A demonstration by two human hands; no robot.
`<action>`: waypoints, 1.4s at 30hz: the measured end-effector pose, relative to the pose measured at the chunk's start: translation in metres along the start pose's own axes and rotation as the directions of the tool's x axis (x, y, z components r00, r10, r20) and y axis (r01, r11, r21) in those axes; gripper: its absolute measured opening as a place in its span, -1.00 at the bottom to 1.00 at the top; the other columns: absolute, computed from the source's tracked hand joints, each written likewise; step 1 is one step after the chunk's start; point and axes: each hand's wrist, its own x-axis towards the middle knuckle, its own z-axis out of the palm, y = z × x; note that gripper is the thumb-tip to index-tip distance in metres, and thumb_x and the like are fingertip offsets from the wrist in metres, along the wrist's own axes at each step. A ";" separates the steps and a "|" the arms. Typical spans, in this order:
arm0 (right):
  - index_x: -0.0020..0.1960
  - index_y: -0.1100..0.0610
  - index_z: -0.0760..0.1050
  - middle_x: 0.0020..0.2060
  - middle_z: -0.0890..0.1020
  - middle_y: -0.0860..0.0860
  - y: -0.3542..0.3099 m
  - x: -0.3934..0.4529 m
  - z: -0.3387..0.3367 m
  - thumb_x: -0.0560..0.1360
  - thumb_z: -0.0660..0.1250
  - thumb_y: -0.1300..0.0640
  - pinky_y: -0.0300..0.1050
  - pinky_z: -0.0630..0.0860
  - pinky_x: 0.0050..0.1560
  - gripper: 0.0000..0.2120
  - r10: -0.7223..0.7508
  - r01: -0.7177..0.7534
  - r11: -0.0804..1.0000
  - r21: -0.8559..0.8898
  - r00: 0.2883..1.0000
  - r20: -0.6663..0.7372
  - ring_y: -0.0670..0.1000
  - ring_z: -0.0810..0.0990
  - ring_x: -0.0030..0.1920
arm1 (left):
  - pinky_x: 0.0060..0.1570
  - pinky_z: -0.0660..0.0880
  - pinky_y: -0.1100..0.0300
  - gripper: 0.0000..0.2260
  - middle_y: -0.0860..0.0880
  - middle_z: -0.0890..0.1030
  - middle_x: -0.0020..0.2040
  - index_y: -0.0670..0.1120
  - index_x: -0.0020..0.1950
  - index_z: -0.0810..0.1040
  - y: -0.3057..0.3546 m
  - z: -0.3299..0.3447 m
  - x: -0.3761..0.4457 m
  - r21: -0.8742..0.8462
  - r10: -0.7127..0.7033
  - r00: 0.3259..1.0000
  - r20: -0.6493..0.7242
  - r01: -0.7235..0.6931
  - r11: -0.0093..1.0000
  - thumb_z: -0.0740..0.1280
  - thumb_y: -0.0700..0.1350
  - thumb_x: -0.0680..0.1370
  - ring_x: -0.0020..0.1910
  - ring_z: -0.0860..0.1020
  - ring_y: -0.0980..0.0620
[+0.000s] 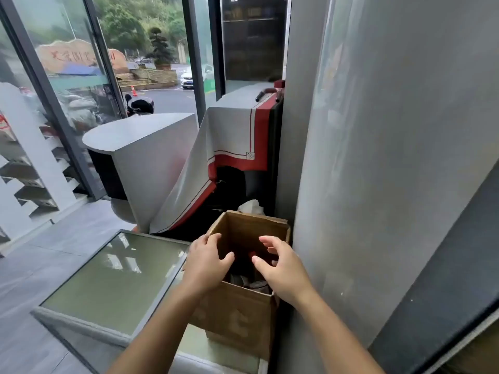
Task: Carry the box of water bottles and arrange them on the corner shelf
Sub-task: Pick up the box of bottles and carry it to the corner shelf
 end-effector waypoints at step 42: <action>-0.02 0.01 0.55 -0.14 0.68 0.07 0.018 0.055 0.061 0.38 0.20 0.27 -0.11 0.44 -0.16 -0.72 0.193 -0.101 0.888 -0.448 0.967 0.164 0.20 0.63 -0.06 | -0.21 0.66 0.01 -0.73 -0.10 0.64 -0.11 -0.11 0.00 0.50 -0.095 -0.045 -0.075 -0.233 -0.607 0.786 0.119 0.616 0.752 0.30 0.02 0.40 -0.19 0.65 -0.09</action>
